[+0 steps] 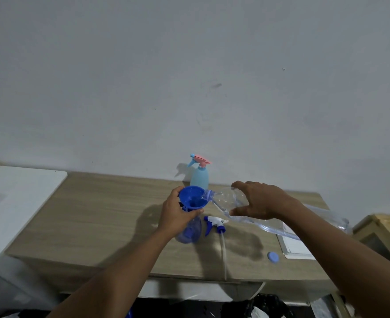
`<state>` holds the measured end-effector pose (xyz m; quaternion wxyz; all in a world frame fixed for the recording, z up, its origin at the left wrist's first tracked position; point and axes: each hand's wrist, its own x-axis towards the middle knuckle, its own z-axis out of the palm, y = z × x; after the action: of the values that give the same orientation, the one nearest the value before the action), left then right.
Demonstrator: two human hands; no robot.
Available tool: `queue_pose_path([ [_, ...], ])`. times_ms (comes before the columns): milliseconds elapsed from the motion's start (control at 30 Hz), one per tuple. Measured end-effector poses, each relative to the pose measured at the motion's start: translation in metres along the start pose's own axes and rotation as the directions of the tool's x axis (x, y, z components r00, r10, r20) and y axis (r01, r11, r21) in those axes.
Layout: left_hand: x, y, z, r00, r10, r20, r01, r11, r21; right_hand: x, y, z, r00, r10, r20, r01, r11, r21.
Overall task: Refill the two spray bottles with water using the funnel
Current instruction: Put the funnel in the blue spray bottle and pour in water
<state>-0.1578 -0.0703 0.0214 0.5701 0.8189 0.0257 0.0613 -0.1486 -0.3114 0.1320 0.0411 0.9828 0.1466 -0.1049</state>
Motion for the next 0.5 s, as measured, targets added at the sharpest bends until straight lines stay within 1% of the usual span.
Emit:
queue_pose_path([
  [100,0.0,-0.001,0.0,1.0,0.0,-0.002,0.0,1.0,0.006,-0.002,0.003,0.001,1.0,-0.008,-0.011,0.008,0.999,0.035],
  [333,0.0,-0.003,0.002,1.0,0.001,-0.006,-0.001,1.0,-0.007,-0.013,0.007,0.01,0.998,-0.005,-0.059,0.018,0.972,0.234],
  [433,0.0,-0.004,0.002,1.0,0.005,-0.006,-0.005,1.0,-0.008,-0.015,0.01,0.015,0.993,0.001,-0.118,0.041,0.936,0.35],
  [500,0.0,-0.005,0.002,1.0,0.013,-0.005,-0.013,1.0,-0.008,-0.015,0.015,0.018,0.985,0.022,-0.173,0.059,0.89,0.452],
])
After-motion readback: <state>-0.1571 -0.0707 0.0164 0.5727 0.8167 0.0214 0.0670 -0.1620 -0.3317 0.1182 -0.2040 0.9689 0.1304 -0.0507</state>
